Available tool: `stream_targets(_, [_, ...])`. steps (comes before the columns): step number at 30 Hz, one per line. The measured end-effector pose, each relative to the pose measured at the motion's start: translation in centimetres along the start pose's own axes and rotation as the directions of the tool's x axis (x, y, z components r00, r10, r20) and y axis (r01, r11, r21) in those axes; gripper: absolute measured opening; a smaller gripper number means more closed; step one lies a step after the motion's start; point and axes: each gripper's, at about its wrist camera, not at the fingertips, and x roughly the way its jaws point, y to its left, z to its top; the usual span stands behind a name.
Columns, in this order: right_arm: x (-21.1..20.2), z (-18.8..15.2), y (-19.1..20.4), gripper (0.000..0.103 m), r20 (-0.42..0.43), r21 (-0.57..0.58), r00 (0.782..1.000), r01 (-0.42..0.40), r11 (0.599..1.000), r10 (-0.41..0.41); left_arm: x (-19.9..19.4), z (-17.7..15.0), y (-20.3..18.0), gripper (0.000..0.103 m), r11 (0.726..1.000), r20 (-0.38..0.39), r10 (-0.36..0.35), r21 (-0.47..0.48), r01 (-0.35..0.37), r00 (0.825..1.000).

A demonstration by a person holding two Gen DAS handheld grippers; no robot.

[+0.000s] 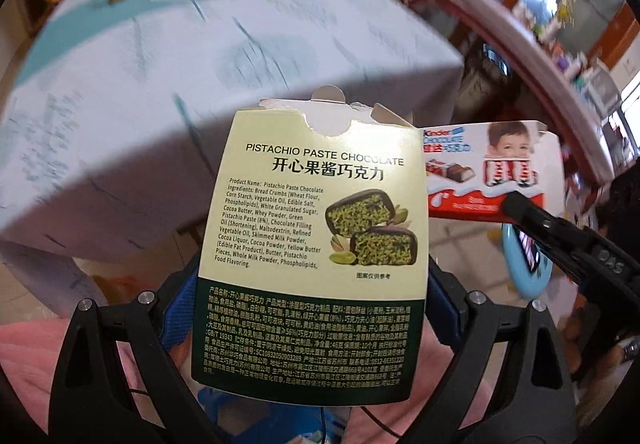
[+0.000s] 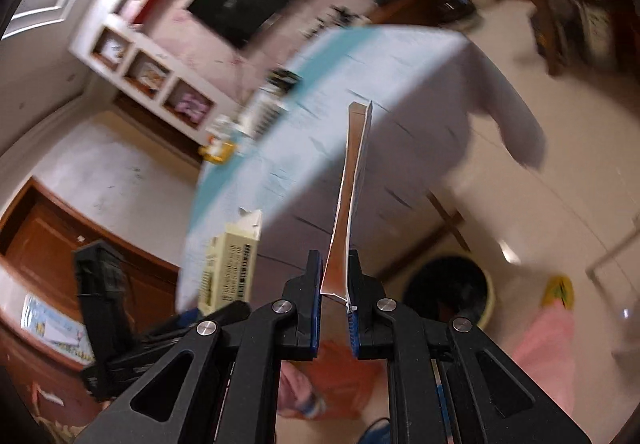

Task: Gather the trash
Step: 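Carry both chocolate boxes over the bin and open both tools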

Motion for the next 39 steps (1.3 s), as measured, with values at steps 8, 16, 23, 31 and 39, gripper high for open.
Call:
stream_targets(8, [5.5, -3.4, -9.0, 0.01, -0.105, 0.156, 0.991, 0.096, 0.983, -0.08, 9.0, -1.5, -2.7, 0.092, 0.993, -0.202, 0.073, 0.104, -0.052, 0.977])
stream_targets(16, [13.0, -6.8, -16.8, 0.01, -0.222, 0.247, 0.964, 0.2, 0.948, -0.145, 18.9, -2.7, -4.7, 0.092, 0.97, -0.295, 0.179, 0.211, -0.118, 0.939])
stream_targets(23, [17.9, -8.6, -19.6, 0.01, -0.271, 0.212, 0.947, 0.235, 0.949, -0.174, 26.0, -3.2, -4.4, 0.092, 0.957, -0.353, 0.226, 0.253, -0.14, 0.908])
stream_targets(31, [23.1, -8.0, -20.7, 0.01, -0.305, 0.106, 0.927, 0.261, 0.959, -0.219, 30.8, -1.9, -3.4, 0.093, 0.951, -0.395, 0.264, 0.261, -0.168, 0.88])
stream_targets(39, [27.9, -7.0, -19.5, 0.012, -0.341, 0.031, 0.913, 0.247, 0.968, -0.222, 32.1, 0.0, -2.3, 0.093, 0.951, -0.406, 0.261, 0.264, -0.161, 0.876])
